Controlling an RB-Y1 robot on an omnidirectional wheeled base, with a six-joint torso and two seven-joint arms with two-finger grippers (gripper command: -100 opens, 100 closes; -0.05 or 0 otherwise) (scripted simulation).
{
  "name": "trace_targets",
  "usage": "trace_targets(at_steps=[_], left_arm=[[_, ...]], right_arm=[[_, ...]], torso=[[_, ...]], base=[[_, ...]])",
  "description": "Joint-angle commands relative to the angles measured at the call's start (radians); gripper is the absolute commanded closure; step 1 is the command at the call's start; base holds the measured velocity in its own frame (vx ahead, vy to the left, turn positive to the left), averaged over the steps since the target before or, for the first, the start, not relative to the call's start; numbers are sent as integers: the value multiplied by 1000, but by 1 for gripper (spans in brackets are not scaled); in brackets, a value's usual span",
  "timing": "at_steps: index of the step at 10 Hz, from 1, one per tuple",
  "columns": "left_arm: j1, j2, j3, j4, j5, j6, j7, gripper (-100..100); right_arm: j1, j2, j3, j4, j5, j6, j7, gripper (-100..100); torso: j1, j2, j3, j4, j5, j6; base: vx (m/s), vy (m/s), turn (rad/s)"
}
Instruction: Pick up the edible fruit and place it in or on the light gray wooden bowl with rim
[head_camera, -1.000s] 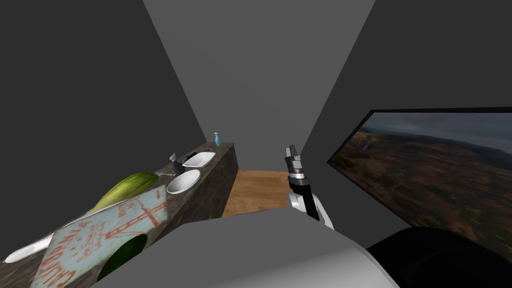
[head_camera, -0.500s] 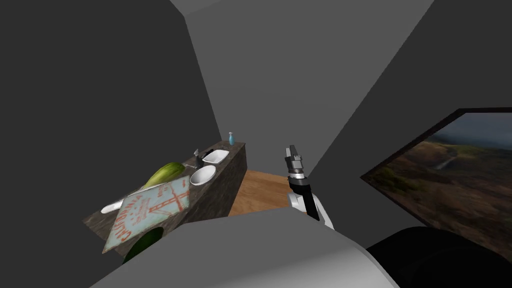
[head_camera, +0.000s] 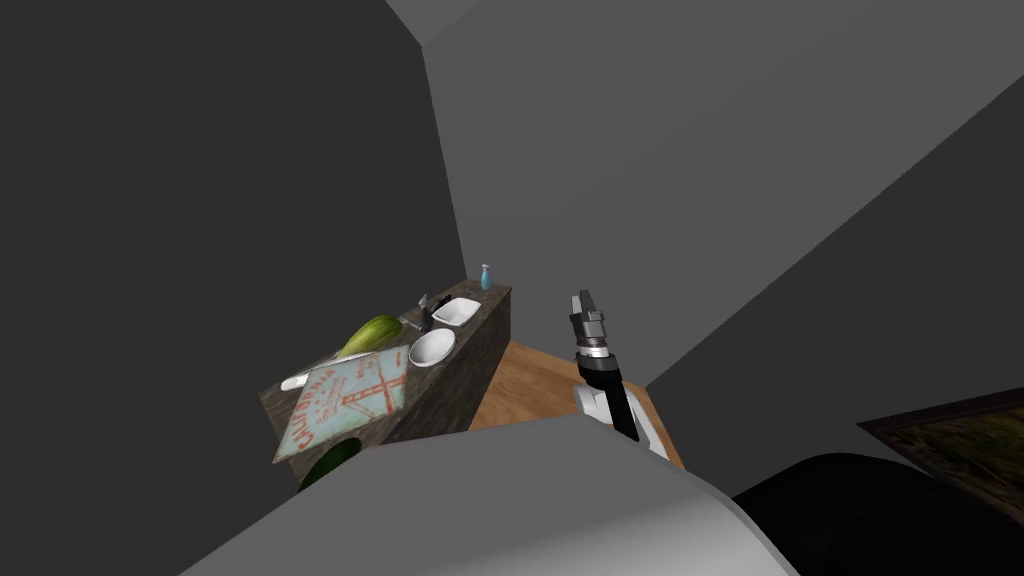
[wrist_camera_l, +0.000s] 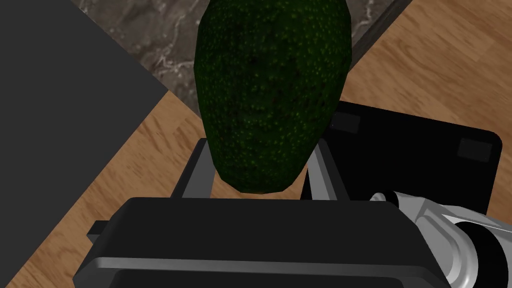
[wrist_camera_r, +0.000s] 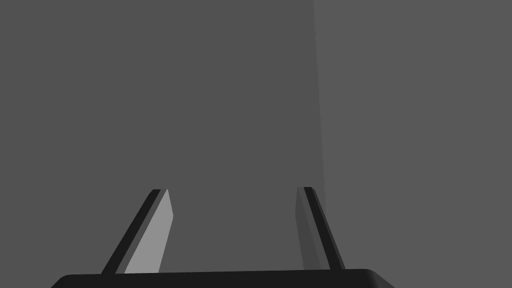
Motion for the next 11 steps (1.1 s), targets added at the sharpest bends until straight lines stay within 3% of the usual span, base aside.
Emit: trace_targets(at_steps=[1, 2, 3, 6, 11], left_arm=[[0, 0, 0, 0, 0, 0, 0, 100], [1, 0, -3, -3, -1, 0, -2, 0], [29, -2, 5, -7, -19, -16, -4, 100], [84, -1, 29, -32, -65, -71, -12, 100], [141, -6, 66, -71, -132, -149, -30, 100]], right_arm=[[0, 0, 0, 0, 0, 0, 0, 0], [0, 0, 0, 0, 0, 0, 0, 0], [0, 0, 0, 0, 0, 0, 0, 0], [-1, 0, 0, 0, 0, 0, 0, 0], [-1, 0, 0, 0, 0, 0, 0, 0]], torso=[[0, 0, 0, 0, 0, 0], [-1, 3, 2, 0, 0, 1], [-2, 6, 3, 1, -1, 1], [-10, 23, 13, 4, -3, -1], [-10, 12, 7, 2, -5, 0]], base=[[55, 20, 50], [10, 3, -11], [-100, -33, -28], [-171, -89, -59], [-47, -65, -53]])
